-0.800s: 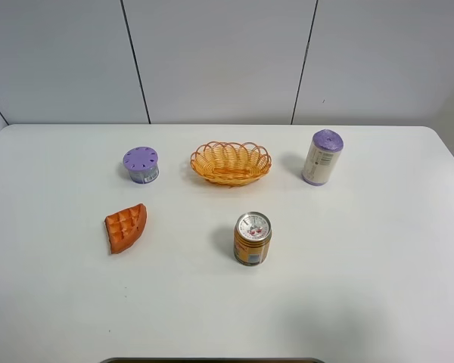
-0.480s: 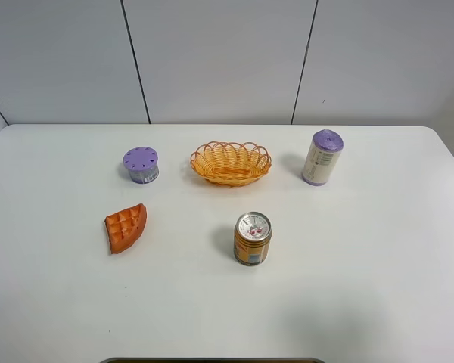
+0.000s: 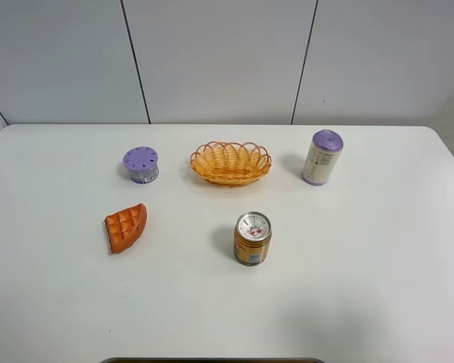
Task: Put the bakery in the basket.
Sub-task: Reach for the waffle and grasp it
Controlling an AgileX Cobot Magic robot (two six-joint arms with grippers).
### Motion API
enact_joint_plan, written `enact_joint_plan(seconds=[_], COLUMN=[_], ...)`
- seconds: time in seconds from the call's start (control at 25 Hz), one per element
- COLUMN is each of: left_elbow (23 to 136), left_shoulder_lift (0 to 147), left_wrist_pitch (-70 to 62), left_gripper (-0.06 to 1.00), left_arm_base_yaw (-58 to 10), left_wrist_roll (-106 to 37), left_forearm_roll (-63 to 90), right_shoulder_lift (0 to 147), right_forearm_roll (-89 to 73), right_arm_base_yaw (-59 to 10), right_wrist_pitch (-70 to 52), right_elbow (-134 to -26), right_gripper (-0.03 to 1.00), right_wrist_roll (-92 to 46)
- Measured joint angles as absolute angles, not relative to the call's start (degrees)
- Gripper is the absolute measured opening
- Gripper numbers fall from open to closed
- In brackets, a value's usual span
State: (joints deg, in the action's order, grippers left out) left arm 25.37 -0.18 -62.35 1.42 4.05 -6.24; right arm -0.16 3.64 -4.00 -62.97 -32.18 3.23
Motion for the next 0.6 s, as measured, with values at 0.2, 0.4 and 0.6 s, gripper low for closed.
enact_joint_plan(seconds=[0.2, 0.4, 0.6], left_elbow=[25.4, 28.2, 32.7], left_shoulder_lift=[-0.2, 1.8, 10.5], left_wrist_pitch=[-62.3, -62.3, -62.3], left_gripper=[0.99, 0.99, 0.99], left_arm_base_yaw=[1.4, 1.4, 1.4], left_wrist_roll=[3.5, 3.3, 2.3], left_forearm_roll=[-6.5, -7.3, -7.4], right_shoulder_lift=[-0.2, -0.2, -0.2], right_forearm_roll=[3.6, 3.6, 3.6], right_arm_base_yaw=[-4.0, -4.0, -4.0], right_wrist_pitch=[-63.0, -63.0, -63.0], right_elbow=[-32.2, -32.2, -32.2], right_gripper=[0.91, 0.91, 0.91], right_wrist_roll=[3.2, 3.2, 3.2])
